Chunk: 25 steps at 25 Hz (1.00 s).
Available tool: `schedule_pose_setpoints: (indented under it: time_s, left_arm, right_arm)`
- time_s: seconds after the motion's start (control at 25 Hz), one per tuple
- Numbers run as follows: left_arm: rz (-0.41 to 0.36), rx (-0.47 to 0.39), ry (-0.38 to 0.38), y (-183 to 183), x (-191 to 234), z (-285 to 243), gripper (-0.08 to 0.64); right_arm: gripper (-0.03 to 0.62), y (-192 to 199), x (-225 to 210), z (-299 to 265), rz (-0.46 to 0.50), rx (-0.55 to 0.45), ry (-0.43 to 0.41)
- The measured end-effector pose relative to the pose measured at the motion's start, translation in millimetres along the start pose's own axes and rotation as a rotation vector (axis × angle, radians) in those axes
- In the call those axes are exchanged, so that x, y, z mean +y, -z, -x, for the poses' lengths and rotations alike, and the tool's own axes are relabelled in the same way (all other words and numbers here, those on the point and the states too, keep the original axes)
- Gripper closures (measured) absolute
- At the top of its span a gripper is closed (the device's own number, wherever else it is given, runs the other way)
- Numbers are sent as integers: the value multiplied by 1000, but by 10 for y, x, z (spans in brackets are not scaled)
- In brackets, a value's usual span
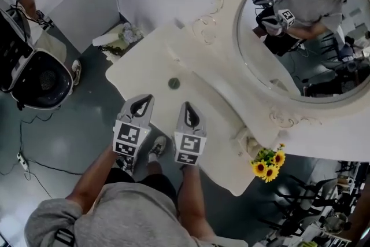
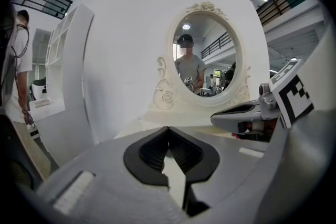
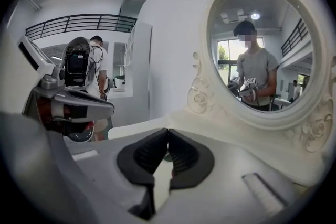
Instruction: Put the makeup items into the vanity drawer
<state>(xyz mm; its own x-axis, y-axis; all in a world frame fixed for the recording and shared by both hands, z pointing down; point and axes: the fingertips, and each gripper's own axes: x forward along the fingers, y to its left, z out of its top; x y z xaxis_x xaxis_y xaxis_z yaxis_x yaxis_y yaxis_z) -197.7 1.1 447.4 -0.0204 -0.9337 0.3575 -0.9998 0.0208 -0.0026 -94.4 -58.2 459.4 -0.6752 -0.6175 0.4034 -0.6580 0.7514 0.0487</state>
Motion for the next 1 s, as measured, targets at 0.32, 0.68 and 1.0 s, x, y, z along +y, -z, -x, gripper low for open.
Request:
schedule_pose_setpoints:
  time_s: [0.32, 0.68, 1.0]
  left_arm:
    - [62, 80, -85, 276, 300, -263, 549]
    - [99, 151, -130, 647, 463, -636, 549]
    - [123, 176, -165, 791, 530, -743, 549]
  right_arm:
    - [586, 235, 57, -613, 14, 97, -112]
    - [586, 607, 31, -1172, 19, 165, -185]
    - [547, 828, 49, -1461, -4, 234, -219]
